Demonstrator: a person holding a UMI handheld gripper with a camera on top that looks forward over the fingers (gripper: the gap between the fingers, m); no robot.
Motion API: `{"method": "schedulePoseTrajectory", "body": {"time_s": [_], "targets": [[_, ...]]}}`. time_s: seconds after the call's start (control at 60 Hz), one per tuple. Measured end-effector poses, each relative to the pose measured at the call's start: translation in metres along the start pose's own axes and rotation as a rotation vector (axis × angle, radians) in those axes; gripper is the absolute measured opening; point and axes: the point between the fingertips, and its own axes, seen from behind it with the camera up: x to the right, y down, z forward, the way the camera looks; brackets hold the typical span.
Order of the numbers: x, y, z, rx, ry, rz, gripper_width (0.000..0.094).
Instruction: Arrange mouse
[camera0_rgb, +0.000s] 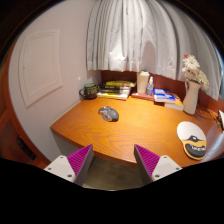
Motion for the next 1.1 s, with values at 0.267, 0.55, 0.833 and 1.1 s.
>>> {"method": "schedulePoseTrajectory", "body": {"time_s": [0.267,0.55,0.833,1.1], "targets": [[-0.017,-0.037,0.134,-0.094,0.070,0.037,0.0834],[-0.004,-0.071,0.231,-0.142,0.159,0.097,0.0836],[0.030,-0.097,0.275,-0.159,0.269,0.150,0.0762],[0.039,-0.104,0.289,-0.159,0.296,0.214,0.0546]]}}
